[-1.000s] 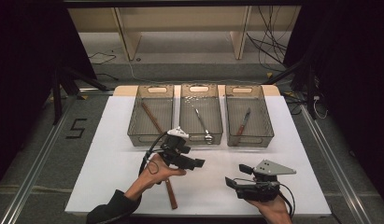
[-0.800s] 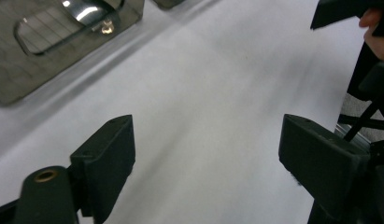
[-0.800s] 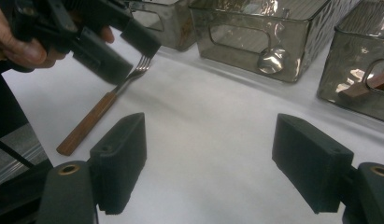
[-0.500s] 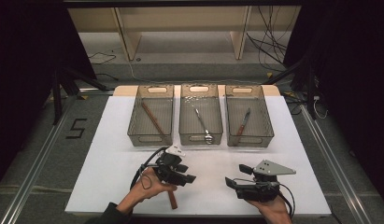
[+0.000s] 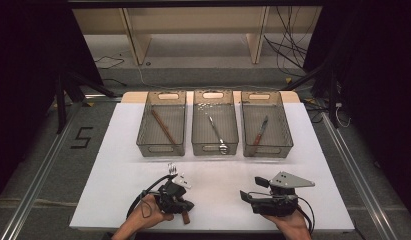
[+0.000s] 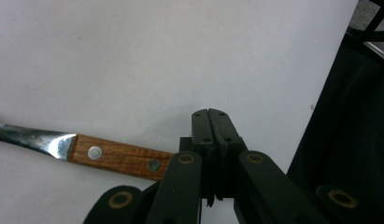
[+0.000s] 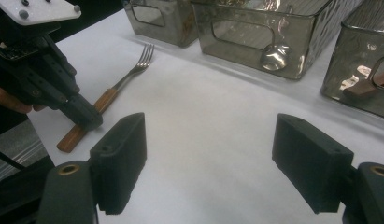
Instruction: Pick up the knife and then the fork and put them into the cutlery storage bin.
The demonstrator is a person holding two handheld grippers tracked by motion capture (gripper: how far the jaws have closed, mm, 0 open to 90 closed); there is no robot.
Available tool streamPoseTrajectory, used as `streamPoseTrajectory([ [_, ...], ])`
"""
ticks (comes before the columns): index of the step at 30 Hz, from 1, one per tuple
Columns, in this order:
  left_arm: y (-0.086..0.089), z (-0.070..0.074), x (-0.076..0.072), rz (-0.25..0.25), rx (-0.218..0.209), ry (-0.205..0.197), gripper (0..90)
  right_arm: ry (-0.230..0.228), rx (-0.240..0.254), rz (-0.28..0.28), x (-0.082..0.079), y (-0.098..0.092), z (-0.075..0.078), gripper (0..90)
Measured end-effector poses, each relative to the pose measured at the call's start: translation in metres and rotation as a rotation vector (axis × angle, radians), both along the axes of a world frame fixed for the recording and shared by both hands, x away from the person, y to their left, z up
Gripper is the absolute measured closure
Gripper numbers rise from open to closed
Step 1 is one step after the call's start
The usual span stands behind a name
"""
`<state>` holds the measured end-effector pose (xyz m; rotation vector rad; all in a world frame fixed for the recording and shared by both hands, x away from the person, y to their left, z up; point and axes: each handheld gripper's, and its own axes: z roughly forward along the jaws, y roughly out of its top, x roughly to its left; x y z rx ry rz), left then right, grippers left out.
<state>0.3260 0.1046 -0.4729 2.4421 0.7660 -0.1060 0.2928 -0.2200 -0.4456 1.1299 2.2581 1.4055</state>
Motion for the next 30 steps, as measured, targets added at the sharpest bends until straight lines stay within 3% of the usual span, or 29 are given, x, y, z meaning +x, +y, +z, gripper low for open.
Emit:
streamPoseTrajectory([
  [6,0.016,0.003,0.004,-0.013,0.104,0.025,88.7,-0.003,0.002,-0.002,0.000,-0.001,0.000,26.9],
  [9,0.028,0.003,0.009,0.009,0.126,0.050,88.6,-0.001,0.000,-0.001,0.000,0.000,0.000,26.9],
  [15,0.051,0.007,0.018,0.054,0.193,0.059,88.7,0.000,0.000,-0.001,0.000,0.000,0.000,27.0],
  [20,0.068,0.008,0.025,0.112,0.204,0.068,88.6,-0.001,-0.002,0.000,0.000,0.000,0.000,27.0],
  [24,0.078,0.009,0.030,0.147,0.228,0.053,88.6,-0.001,0.000,-0.001,0.000,0.000,0.000,26.9],
  [30,0.086,0.015,0.032,0.171,0.207,0.044,88.3,-0.001,0.000,-0.002,0.000,0.000,0.001,27.0],
])
